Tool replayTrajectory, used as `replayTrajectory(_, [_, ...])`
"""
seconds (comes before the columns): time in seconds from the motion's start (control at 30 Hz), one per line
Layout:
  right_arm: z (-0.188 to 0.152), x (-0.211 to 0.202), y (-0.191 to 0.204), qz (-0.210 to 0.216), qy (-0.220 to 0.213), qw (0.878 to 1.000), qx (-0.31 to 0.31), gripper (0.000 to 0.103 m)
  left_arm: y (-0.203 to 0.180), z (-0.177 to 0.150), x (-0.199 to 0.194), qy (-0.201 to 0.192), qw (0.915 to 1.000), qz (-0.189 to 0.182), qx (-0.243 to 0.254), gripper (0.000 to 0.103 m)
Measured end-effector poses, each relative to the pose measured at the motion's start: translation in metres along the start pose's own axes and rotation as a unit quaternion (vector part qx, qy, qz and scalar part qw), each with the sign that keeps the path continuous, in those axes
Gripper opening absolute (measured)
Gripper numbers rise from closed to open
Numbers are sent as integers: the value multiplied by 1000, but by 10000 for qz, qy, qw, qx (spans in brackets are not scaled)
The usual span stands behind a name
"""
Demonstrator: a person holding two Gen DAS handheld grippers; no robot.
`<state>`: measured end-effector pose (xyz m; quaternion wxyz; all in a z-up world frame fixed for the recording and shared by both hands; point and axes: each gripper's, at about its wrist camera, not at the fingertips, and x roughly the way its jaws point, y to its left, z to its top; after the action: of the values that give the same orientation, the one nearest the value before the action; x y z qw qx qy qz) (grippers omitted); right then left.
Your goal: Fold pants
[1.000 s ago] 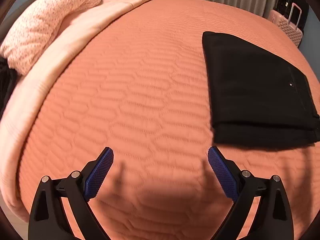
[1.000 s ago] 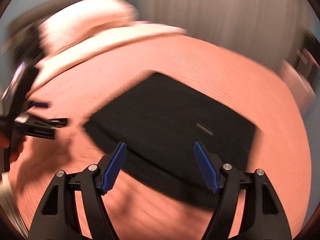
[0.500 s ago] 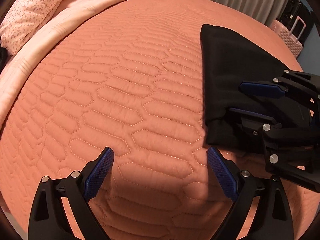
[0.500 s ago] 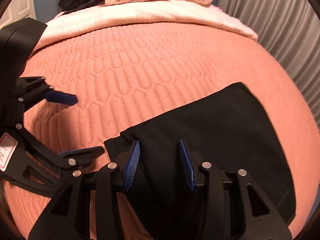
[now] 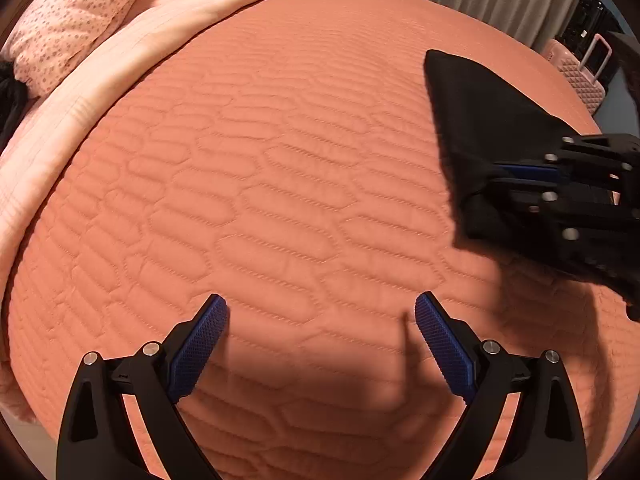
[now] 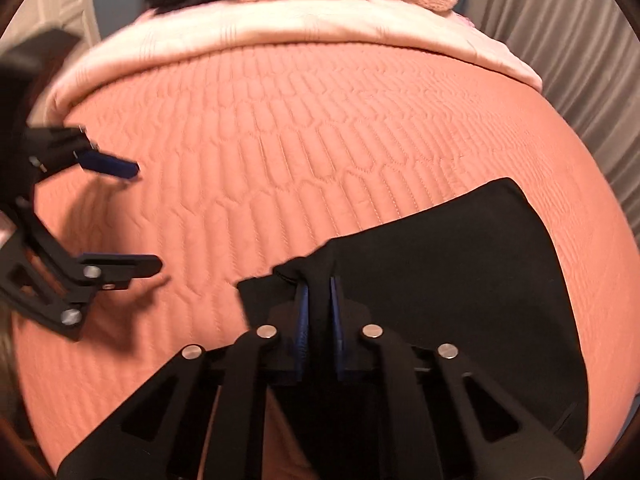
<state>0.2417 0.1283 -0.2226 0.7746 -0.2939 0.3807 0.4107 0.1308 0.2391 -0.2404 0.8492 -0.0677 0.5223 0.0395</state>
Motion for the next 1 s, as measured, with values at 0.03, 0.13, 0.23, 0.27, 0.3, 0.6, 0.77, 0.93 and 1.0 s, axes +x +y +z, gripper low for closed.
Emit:
replayTrajectory(0.03, [-3, 0, 10, -39, 36, 9998, -166, 9, 4, -1, 0, 8, 10000, 10, -38, 94])
replayTrajectory(0.13, [-15, 17, 22, -60, 131, 9993, -334, 9, 13, -3, 2, 84, 9997, -63, -227, 94])
replayTrajectory(0.23, [-14, 1, 12, -47, -166, 9996, 233, 22, 16, 4, 0, 76, 9991, -185, -380, 94])
replayTrajectory(0.27, [-19, -14, 7, 111, -370, 9978, 543, 31, 15, 7, -3, 34, 9989, -242, -407, 94])
replayTrajectory(0.3, [-29, -31, 0, 175, -647, 9940, 870, 41, 15, 11, -6, -14, 9985, -346, -431, 94])
replayTrajectory(0.6, [-238, -128, -146, -1038, -1369, 8276, 5345, 84, -36, 76, 39, 319, 9857, -1627, -297, 94])
replayTrajectory(0.77, [-272, -88, -167, 63, -1590, 7852, 5984, 85, -87, 84, 54, 197, 9957, -838, 333, 98])
replayTrajectory(0.93, [-236, -59, -143, -96, -1430, 8252, 5464, 81, -96, 83, 55, 143, 9932, -1090, 384, 97])
replayTrajectory(1.0, [-239, -57, -148, 79, -1528, 8027, 5764, 48, -99, 84, 58, 142, 9930, -1078, 472, 98])
